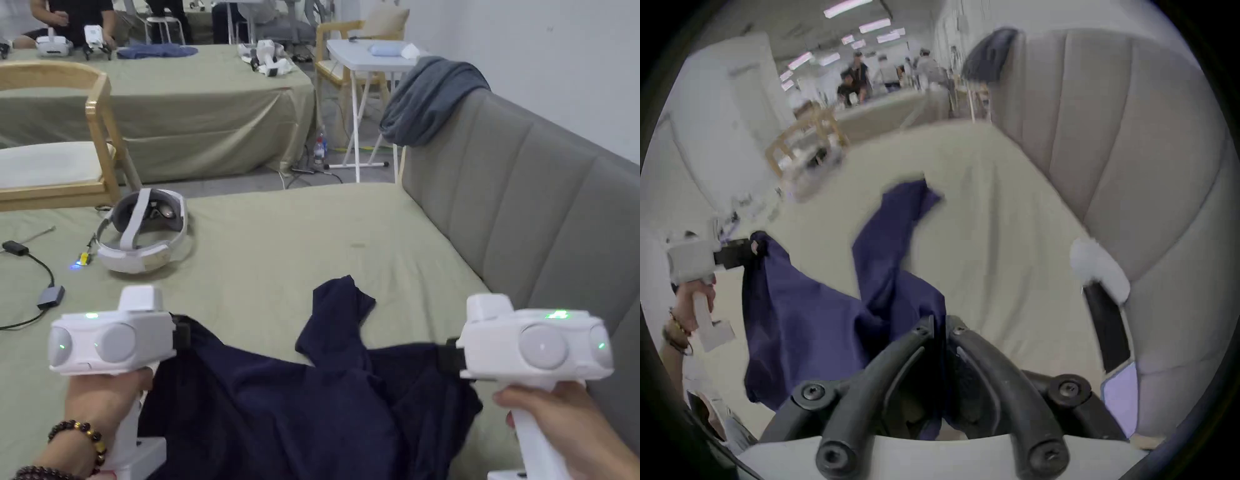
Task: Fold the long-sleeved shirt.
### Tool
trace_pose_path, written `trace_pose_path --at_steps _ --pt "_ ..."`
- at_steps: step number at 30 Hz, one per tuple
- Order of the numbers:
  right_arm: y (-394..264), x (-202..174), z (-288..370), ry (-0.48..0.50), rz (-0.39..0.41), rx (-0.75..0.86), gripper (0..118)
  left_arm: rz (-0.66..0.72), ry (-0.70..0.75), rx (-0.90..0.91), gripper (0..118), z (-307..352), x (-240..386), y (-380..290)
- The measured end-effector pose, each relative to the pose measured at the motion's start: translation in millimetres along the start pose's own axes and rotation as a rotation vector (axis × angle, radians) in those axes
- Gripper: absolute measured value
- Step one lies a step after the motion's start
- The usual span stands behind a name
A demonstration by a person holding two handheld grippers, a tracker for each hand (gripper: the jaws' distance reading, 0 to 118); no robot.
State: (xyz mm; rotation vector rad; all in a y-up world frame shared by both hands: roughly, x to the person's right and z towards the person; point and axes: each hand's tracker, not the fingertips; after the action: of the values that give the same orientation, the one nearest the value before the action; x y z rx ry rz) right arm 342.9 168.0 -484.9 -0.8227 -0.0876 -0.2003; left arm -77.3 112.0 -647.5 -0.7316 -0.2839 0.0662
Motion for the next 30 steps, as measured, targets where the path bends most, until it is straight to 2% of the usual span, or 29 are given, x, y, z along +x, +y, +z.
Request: trace_pose_path --at_steps 4,6,10,14,17,20,24,25,30 --pt "74 -24 63 0.03 0.068 0.162 4 0.003 0.047 0.214 9 117 4 60" --pt "117 -41 91 0.053 0.114 0.244 4 0.037 0.051 0.293 9 156 -19 103" --pt "208 -69 137 0.008 0.184 0.397 4 0.006 0.131 0.473 9 243 -42 182" --pt "306 -93 174 0.001 0.136 0.513 4 0.054 0.183 0.588 9 301 -62 258" --pt "349 -115 203 -0.074 0.147 0.59 4 0.048 0.235 0.652 9 328 -67 296" --pt "374 -131 225 -0.114 0.17 0.647 4 0.077 0.221 0.687 9 341 -70 321" --pt "391 -142 255 -0.089 0.126 0.722 4 0.103 0.254 0.693 9 340 -73 343" --pt "395 -145 260 -0.093 0.129 0.723 4 0.095 0.255 0.708 9 354 -49 323" --pt "371 -149 262 -0.128 0.158 0.724 4 0.087 0.25 0.688 9 338 -38 311"
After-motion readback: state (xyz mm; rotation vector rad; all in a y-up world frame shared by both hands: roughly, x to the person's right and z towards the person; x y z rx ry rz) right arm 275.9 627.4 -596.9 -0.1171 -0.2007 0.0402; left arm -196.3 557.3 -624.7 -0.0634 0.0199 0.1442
